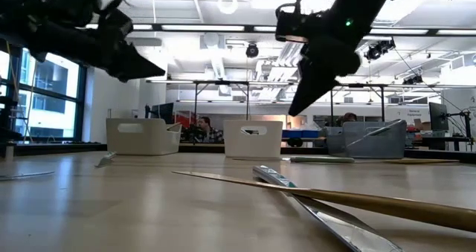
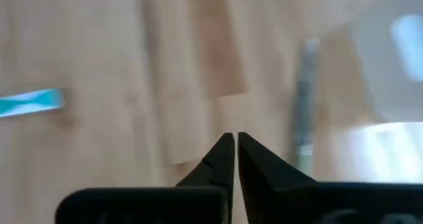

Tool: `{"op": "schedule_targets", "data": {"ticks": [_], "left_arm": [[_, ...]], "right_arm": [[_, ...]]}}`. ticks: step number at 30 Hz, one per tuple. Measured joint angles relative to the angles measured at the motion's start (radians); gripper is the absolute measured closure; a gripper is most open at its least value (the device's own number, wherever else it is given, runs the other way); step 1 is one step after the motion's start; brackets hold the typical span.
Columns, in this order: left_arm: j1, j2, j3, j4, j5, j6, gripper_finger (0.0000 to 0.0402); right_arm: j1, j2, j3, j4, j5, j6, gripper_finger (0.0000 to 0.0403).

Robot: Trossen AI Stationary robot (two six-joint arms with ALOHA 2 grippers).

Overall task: Sort silverware by color (type)
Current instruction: Put the bottom right blue table knife into the white bin

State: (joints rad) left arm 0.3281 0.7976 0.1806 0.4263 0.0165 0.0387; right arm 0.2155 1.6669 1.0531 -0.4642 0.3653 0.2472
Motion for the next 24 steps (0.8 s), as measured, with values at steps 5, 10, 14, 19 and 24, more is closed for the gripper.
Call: {"op": "schedule_targets", "data": {"ticks": [5, 10, 14, 19, 24], "left_arm": [[-0.115, 0.001, -0.050, 0.065, -0.006, 0.000, 0.0401], [-0.207, 0.001, -0.088, 0.109, -0.010, 0.015, 0.0401], [-0.274, 0.001, -0.088, 0.104, -0.048, 0.023, 0.0401], [-0.334, 0.001, -0.088, 0.103, -0.055, 0.052, 0.0401], [-0.361, 0.001, -0.088, 0.103, -0.062, 0.052, 0.0401]], "right_arm": [[0.057, 0.000, 0.000, 0.001, -0.072, 0.108, 0.0385], [0.122, 0.000, 0.000, 0.001, -0.086, 0.210, 0.0384], [0.165, 0.000, 0.000, -0.004, -0.091, 0.262, 0.0384], [0.224, 0.002, 0.011, -0.130, -0.161, 0.426, 0.0384], [0.334, 0.002, 0.087, -0.453, -0.184, 0.574, 0.0379]]}}
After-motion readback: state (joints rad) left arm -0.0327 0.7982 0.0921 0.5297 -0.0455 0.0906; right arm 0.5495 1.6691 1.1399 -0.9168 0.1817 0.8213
